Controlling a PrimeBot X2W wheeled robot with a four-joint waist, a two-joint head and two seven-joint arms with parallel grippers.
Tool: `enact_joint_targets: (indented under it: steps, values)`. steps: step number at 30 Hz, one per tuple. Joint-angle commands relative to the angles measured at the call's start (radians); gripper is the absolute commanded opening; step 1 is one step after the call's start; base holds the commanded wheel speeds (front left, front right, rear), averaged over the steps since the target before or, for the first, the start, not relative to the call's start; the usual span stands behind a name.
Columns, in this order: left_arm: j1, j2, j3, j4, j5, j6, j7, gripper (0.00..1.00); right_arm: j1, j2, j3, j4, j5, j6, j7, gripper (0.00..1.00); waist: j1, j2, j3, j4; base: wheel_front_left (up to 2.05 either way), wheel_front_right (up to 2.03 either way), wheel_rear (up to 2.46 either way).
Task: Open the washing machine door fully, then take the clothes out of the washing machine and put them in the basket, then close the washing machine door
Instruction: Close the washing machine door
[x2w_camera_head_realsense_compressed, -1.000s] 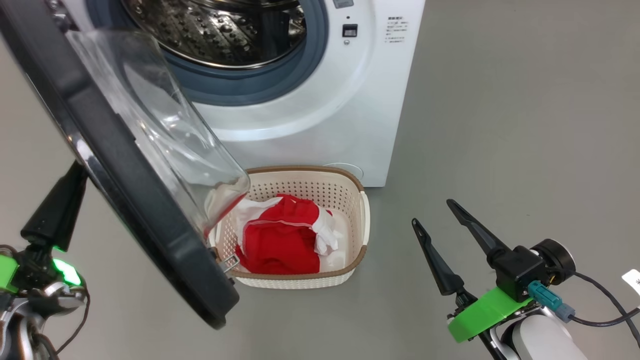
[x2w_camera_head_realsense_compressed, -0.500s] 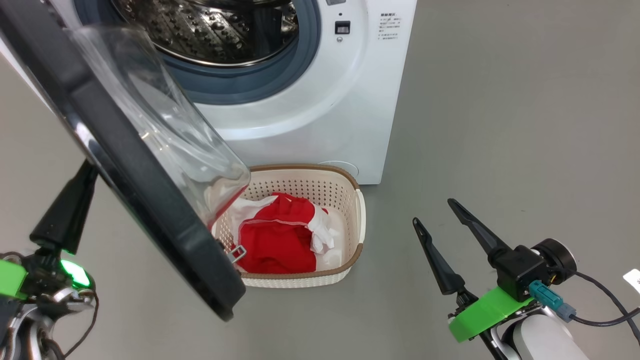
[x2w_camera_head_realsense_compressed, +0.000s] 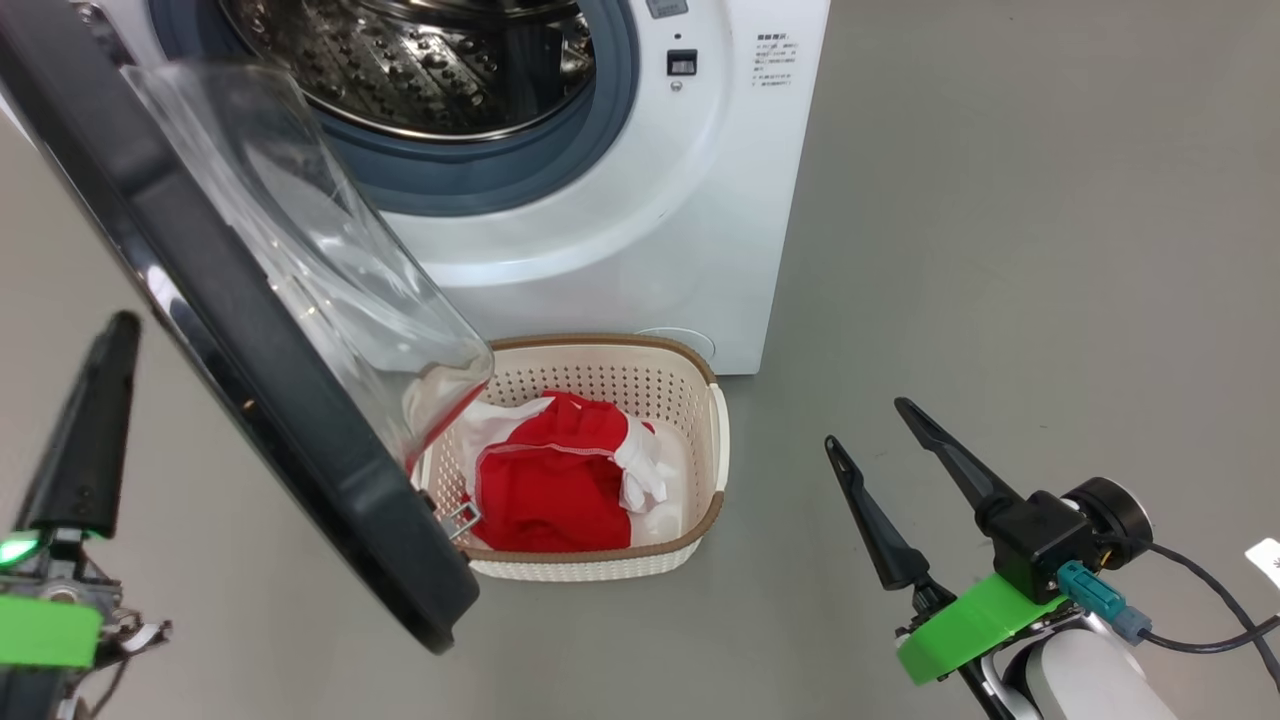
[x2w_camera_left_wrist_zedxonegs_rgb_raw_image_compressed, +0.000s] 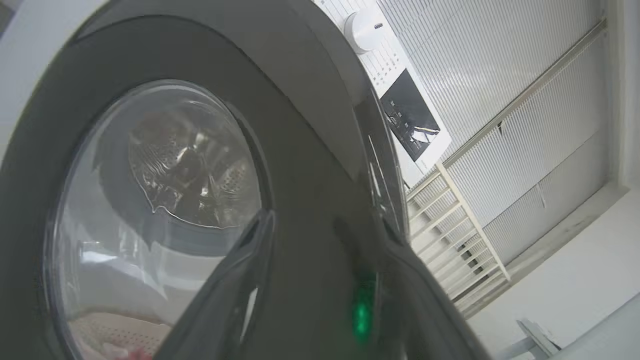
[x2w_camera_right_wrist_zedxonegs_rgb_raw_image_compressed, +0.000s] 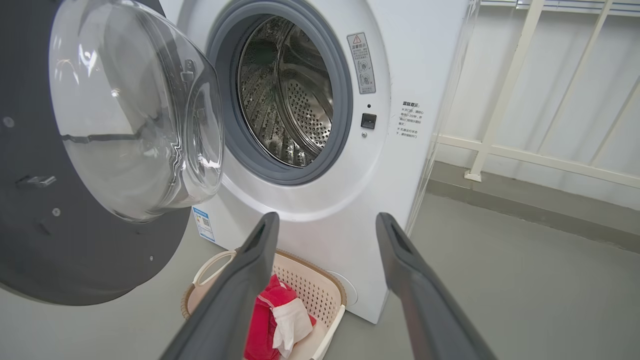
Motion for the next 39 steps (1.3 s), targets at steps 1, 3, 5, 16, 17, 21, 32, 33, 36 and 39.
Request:
enact_joint_targets:
  steps: [1, 3, 5, 16, 17, 21, 32, 33, 36, 39]
  values:
    - [0.008, 0.037, 0.029, -0.031, 0.038, -0.01, -0.024, 1.0, -0.02, -0.005, 0.019, -0.024, 0.006, 0.006, -0.006, 1.0, 0.0001, 0.0, 0.0, 0.0, 0.0, 0.0, 0.0]
    - [0.023, 0.055, 0.013, -0.034, 0.139, -0.018, -0.11, 1.0, -0.02, -0.005, 0.018, -0.025, 0.006, 0.006, -0.006, 1.0, 0.0001, 0.0, 0.0, 0.001, 0.0, 0.0, 0.0]
    - [0.044, 0.079, -0.004, -0.03, 0.24, -0.02, -0.203, 1.0, -0.019, -0.005, 0.017, -0.026, 0.007, 0.006, -0.006, 1.0, 0.0001, 0.0, -0.002, 0.002, 0.0, 0.0, 0.0]
    - [0.163, 0.195, -0.163, 0.071, 0.677, -0.017, -0.614, 1.0, -0.005, 0.0, 0.019, -0.026, 0.008, 0.006, -0.006, 1.0, 0.0001, 0.0, -0.016, 0.01, 0.0, 0.0, 0.0]
    - [0.168, 0.19, -0.165, 0.081, 0.707, -0.017, -0.621, 1.0, -0.005, 0.0, 0.019, -0.027, 0.008, 0.006, -0.006, 1.0, 0.0001, 0.0, -0.017, 0.01, 0.0, 0.0, 0.0]
    - [0.184, 0.157, -0.17, 0.107, 0.786, -0.018, -0.629, 1.0, -0.002, 0.001, 0.017, -0.03, 0.008, 0.006, -0.006, 1.0, 0.0001, 0.0, -0.02, 0.012, 0.0, 0.0, 0.0]
    - [0.214, 0.064, -0.13, 0.137, 0.893, -0.021, -0.63, 1.0, 0.008, 0.006, 0.007, -0.048, 0.0, 0.006, -0.006, 1.0, 0.0001, 0.0, -0.025, 0.013, 0.0, 0.0, 0.0]
    - [0.214, 0.06, -0.125, 0.141, 0.905, -0.021, -0.63, 1.0, 0.01, 0.007, 0.005, -0.05, -0.001, 0.006, -0.006, 1.0, 0.0001, 0.0, -0.025, 0.013, 0.0, 0.0, 0.0]
    - [0.214, 0.05, -0.114, 0.147, 0.944, -0.021, -0.63, 1.0, 0.011, 0.007, 0.002, -0.055, -0.004, 0.006, -0.006, 1.0, 0.0001, 0.0, -0.021, 0.015, 0.0, 0.0, 0.0]
    - [0.218, 0.042, -0.113, 0.146, 0.978, -0.021, -0.63, 1.0, 0.011, 0.008, 0.0, -0.059, -0.005, 0.006, -0.006, 1.0, 0.0001, 0.0, -0.02, 0.016, 0.0, 0.0, 0.0]
